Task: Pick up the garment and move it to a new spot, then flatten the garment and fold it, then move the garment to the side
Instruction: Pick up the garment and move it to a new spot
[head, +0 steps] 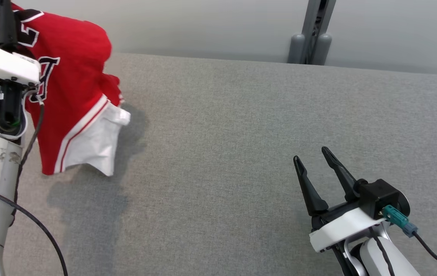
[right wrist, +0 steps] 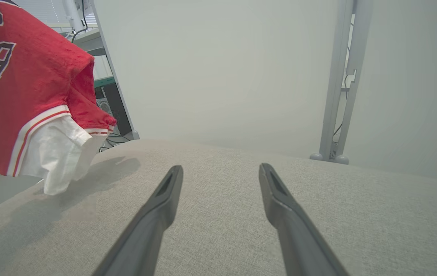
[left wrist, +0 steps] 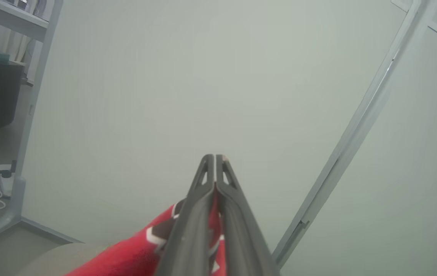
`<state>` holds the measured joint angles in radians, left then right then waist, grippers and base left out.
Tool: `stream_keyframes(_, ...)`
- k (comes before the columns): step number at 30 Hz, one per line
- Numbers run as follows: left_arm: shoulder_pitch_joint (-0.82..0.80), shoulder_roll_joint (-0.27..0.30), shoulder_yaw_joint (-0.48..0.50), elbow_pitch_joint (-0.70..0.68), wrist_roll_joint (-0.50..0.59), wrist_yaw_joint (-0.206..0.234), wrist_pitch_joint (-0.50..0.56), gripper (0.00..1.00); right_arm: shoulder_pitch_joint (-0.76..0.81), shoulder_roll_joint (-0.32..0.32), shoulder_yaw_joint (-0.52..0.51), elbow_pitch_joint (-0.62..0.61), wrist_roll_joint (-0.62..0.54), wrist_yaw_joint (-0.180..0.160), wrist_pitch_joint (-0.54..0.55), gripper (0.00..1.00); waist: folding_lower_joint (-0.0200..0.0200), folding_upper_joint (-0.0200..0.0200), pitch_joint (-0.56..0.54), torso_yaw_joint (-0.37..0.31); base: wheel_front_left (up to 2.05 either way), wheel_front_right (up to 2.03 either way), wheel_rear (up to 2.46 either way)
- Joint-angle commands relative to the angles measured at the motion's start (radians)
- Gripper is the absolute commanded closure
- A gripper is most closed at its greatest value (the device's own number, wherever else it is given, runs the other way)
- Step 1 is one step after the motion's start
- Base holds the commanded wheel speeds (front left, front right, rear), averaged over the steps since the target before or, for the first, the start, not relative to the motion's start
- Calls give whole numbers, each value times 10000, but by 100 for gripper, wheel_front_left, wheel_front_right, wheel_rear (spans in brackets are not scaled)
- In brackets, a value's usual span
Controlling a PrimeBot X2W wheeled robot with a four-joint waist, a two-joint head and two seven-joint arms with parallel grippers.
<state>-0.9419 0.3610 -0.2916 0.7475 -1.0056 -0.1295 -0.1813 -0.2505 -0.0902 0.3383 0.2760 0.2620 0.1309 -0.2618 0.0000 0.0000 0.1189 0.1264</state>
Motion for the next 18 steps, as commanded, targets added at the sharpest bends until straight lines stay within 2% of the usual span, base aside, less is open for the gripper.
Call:
stream_keyframes(1, 151, -20, -164, -303, -166, -21, -165, 100, 125, 2, -72, -38, 38, 0, -45, 0, 0, 0, -144, -138, 0, 0, 0)
stream_keyframes(14, 767, -435, -1612, -1987, -720, -21, -213, 100, 58, -58, -696, -284, -97, 0, -45, 0, 0, 0, -386, -1075, 0, 0, 0)
stream_keyframes(18, 824, -745, -2090, -2367, -684, -21, -175, 100, 36, -1, -1017, -429, -138, 0, -45, 0, 0, 0, -375, -1727, 0, 0, 0)
